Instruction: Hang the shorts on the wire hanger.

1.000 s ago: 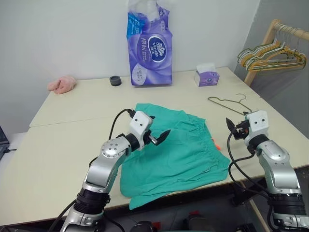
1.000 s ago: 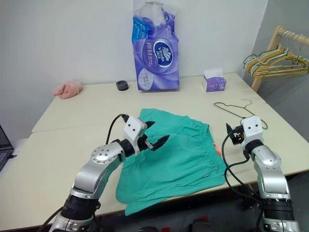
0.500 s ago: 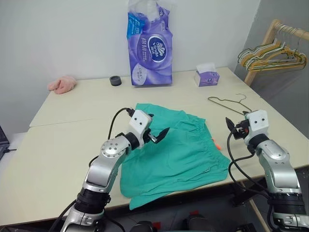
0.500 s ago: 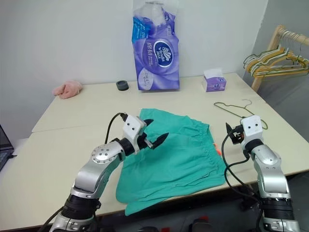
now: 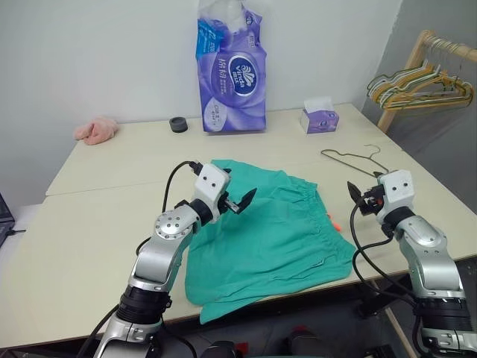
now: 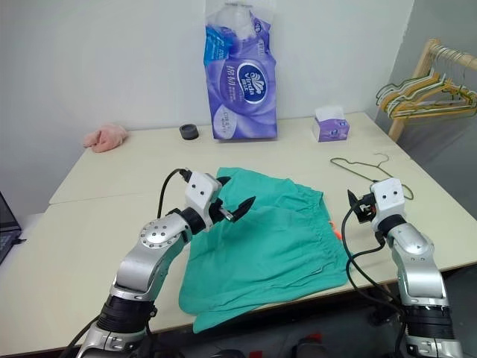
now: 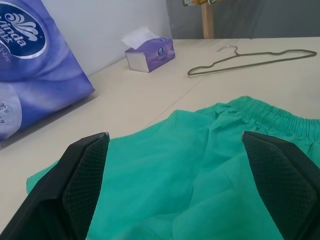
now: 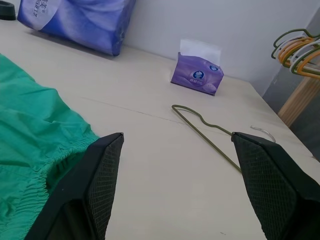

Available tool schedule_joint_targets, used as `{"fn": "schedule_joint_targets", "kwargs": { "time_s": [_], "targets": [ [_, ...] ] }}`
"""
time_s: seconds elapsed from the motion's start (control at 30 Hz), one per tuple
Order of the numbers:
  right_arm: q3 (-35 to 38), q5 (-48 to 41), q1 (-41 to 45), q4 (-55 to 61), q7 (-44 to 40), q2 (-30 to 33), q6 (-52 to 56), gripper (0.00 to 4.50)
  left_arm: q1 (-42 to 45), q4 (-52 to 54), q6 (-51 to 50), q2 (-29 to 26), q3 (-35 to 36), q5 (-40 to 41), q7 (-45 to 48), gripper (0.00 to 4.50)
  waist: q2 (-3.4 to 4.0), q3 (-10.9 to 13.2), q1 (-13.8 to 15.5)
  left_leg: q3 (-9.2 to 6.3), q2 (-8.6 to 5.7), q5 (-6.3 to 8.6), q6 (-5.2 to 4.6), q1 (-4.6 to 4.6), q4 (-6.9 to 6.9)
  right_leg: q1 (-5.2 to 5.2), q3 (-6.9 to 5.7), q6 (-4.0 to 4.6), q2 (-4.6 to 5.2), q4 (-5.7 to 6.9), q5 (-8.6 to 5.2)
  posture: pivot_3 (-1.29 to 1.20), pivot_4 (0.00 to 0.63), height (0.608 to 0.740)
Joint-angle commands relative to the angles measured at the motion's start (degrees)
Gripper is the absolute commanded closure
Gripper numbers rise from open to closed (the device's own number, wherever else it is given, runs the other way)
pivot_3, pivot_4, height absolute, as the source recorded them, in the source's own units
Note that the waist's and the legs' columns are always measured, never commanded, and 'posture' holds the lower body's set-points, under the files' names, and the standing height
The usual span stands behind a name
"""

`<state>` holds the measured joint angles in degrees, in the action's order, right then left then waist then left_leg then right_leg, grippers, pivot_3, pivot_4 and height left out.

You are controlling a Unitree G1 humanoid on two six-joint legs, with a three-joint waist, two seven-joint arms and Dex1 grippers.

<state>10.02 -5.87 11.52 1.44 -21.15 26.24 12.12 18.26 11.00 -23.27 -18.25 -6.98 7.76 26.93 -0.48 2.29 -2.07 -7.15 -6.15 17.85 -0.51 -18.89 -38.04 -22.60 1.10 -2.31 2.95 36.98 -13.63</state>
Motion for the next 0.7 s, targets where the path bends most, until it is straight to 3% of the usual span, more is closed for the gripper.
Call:
{"fn": "schedule_joint_targets", "kwargs": {
  "time_s": [0.03,0.7],
  "targets": [
    [0.93,-0.8,1.06,2.02,-0.06,0.32,-1.2,0.82,1.05,0.96,1.3,-0.05,0.58,-0.2,-0.07,0.01,0.0,0.0,0.0,0.0,0.0,0.0,0.0,0.0,0.0,0.0,0.0,0.0,0.0,0.0,0.0,-0.15,0.0,0.74],
    [0.99,-1.01,0.77,2.95,-0.36,0.45,-1.09,0.82,1.12,0.85,1.42,-0.33,0.02,-0.46,0.73,0.01,0.0,0.0,0.0,0.0,0.0,0.0,0.0,0.0,0.0,0.0,0.0,0.0,0.0,0.0,0.0,-0.15,0.0,0.74]
  ]
}}
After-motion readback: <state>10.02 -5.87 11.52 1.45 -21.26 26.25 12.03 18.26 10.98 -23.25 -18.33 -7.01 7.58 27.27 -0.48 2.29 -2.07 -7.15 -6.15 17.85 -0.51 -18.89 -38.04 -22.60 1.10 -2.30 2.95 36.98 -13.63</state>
